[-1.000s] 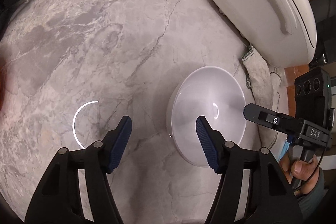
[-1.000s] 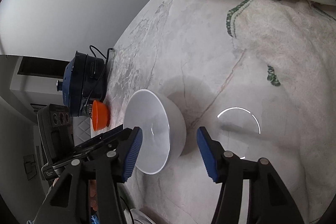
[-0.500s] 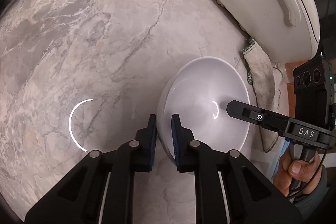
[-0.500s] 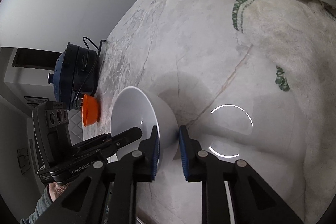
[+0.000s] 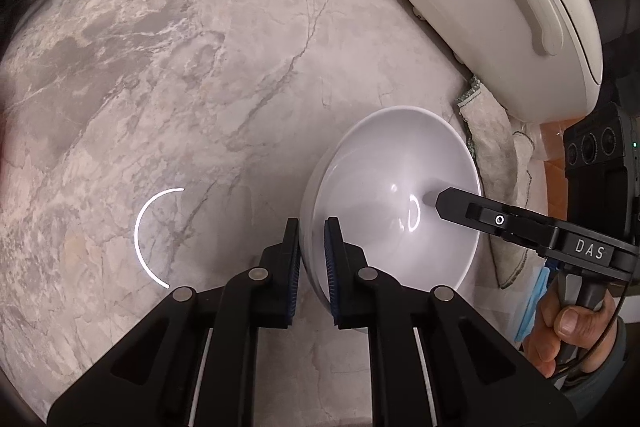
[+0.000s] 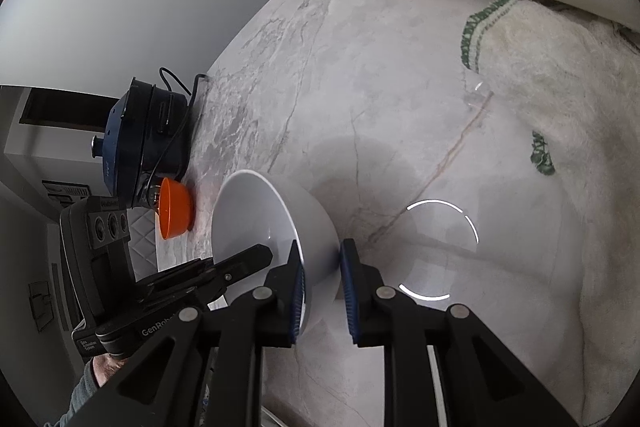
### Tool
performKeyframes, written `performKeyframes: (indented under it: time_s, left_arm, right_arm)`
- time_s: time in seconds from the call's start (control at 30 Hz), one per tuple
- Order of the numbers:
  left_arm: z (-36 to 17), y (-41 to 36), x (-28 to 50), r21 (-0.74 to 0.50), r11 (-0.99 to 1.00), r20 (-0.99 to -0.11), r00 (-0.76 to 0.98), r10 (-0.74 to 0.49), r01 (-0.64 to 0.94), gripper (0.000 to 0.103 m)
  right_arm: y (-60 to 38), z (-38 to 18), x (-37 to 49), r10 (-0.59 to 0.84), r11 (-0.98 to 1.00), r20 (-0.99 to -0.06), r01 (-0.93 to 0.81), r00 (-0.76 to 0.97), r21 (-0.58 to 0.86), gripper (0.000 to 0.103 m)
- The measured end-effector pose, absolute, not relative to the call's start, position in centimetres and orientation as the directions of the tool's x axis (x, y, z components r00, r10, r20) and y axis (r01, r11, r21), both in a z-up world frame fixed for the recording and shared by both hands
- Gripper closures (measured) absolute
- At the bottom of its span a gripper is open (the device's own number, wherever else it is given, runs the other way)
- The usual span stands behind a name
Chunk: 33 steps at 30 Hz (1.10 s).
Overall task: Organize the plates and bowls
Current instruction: 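Carry the white bowl, lower it into the patterned bowl, open both grippers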
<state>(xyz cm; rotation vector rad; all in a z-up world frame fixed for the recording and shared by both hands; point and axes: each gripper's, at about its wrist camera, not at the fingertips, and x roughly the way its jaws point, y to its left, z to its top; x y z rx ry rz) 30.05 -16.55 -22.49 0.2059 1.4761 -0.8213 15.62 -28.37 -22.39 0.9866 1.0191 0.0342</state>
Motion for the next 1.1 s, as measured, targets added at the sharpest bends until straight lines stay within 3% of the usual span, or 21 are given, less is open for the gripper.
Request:
performKeyframes:
  time_s: [0.6,0.83,1.1]
  left_arm:
    - [-10.5,-7.0,29.1,-0.331,0.749,-0.908,0.024,-0.419,0.574,0.092]
    - [-7.1,1.9,27.2,-0.315,0.795,-0.903,0.096,-0.420,0.518,0.092]
    - [-7.2,14.2,24.1,-0.320,0.865,-0.907,0.140,-0.398,0.387,0.091]
  right_arm:
    - [-22.0,-12.5,16.3,0.485,0.658,-0.652,0.248,0.583,0.711,0.083]
    - [-15.7,-9.1,17.0,0.539,0.692,-0.635,0.139,0.554,0.709,0.082]
    - [-5.8,-9.5,18.0,0.627,0.703,-0.641,0.033,0.443,0.711,0.082]
